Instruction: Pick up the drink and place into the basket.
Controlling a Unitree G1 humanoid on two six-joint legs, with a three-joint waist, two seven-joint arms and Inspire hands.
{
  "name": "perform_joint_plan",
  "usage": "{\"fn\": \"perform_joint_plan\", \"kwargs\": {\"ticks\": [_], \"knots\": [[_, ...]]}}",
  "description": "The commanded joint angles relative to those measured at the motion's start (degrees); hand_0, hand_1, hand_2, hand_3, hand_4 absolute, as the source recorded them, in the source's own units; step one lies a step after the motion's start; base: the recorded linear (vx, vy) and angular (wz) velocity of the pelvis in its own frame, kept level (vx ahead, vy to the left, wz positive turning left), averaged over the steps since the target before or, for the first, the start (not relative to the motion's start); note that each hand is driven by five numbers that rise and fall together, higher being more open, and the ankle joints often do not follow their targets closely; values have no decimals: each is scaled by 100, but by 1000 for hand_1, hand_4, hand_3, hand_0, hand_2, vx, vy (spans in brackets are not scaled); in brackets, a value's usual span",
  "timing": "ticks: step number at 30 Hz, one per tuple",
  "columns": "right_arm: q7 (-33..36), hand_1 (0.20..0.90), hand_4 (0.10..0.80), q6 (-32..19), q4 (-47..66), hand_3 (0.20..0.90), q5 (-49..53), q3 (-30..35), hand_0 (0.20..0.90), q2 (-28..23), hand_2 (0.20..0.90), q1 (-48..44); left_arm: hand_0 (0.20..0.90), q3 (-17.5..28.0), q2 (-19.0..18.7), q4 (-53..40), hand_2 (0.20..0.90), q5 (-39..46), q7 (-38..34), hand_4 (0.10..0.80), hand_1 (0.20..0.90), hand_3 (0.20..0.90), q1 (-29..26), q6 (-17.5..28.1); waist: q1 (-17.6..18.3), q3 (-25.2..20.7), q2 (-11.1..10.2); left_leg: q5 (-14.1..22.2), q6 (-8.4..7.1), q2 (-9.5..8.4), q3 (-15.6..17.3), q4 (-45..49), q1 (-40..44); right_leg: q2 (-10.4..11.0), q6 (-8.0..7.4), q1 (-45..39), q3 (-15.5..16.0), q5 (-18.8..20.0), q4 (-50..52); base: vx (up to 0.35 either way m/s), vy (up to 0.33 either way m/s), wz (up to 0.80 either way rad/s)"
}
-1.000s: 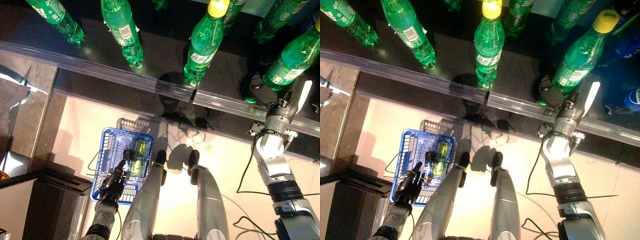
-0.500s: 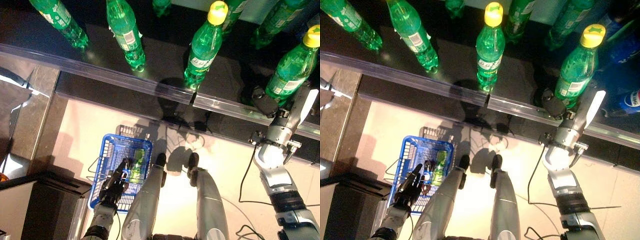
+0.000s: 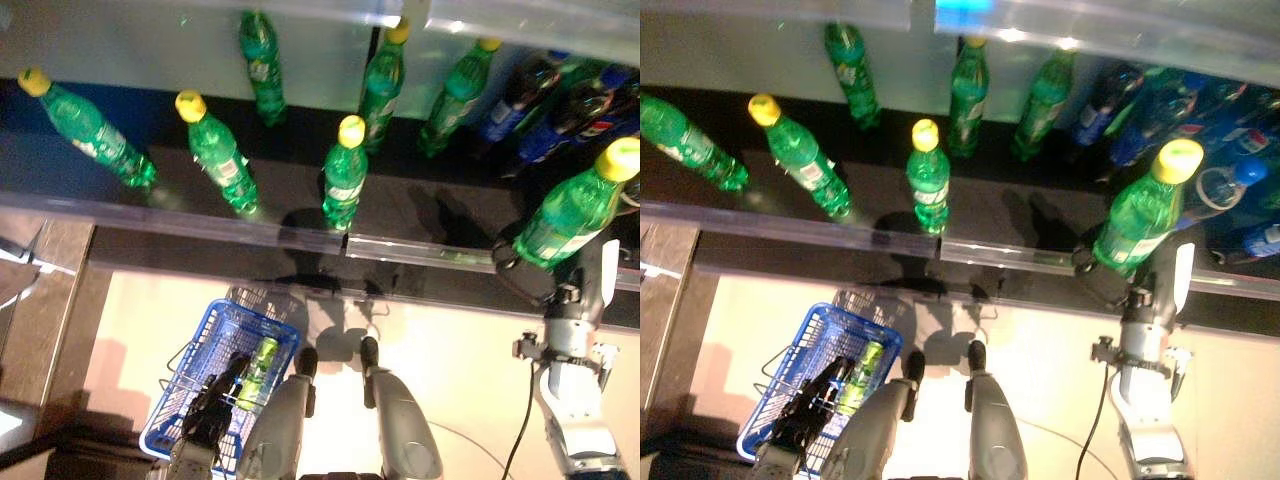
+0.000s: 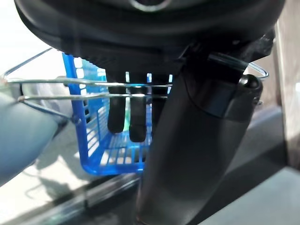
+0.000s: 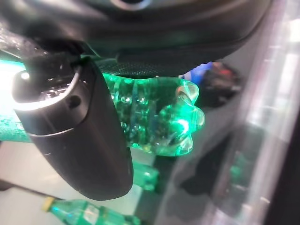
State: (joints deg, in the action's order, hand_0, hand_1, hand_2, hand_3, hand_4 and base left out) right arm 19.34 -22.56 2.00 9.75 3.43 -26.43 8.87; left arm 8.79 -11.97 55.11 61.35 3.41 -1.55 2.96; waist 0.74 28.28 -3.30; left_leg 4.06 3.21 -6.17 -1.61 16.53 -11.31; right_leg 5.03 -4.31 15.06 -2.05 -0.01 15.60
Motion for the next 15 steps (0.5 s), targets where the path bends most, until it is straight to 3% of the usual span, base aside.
{"fn": "perform_joint_plan", "kwargs": {"ticks": [1,10,15], "knots": [[-162,300,100,-807,-68,200,-459,-49,300,-208,300,236,300,242,-288,-564,300,56,507,100,300,200,450,443,65,-1780,95,229,72,-176,281,-505,364,-155,-364,-294,131,403,-915,87,31,-10],[-275,300,100,-768,-1801,200,-1472,-772,300,29,300,763,300,111,-243,-441,300,112,848,100,300,200,409,624,216,-2152,205,196,20,-109,354,-1330,1160,-194,-299,-1029,134,260,-1376,23,51,-4],[-200,300,100,-264,-2691,200,-2588,-1465,300,-157,300,565,300,-209,-414,-418,300,-12,844,100,300,200,171,670,201,-2282,246,241,-13,-61,420,-1456,1352,-143,-251,-1270,259,181,-1490,-10,49,0]]}}
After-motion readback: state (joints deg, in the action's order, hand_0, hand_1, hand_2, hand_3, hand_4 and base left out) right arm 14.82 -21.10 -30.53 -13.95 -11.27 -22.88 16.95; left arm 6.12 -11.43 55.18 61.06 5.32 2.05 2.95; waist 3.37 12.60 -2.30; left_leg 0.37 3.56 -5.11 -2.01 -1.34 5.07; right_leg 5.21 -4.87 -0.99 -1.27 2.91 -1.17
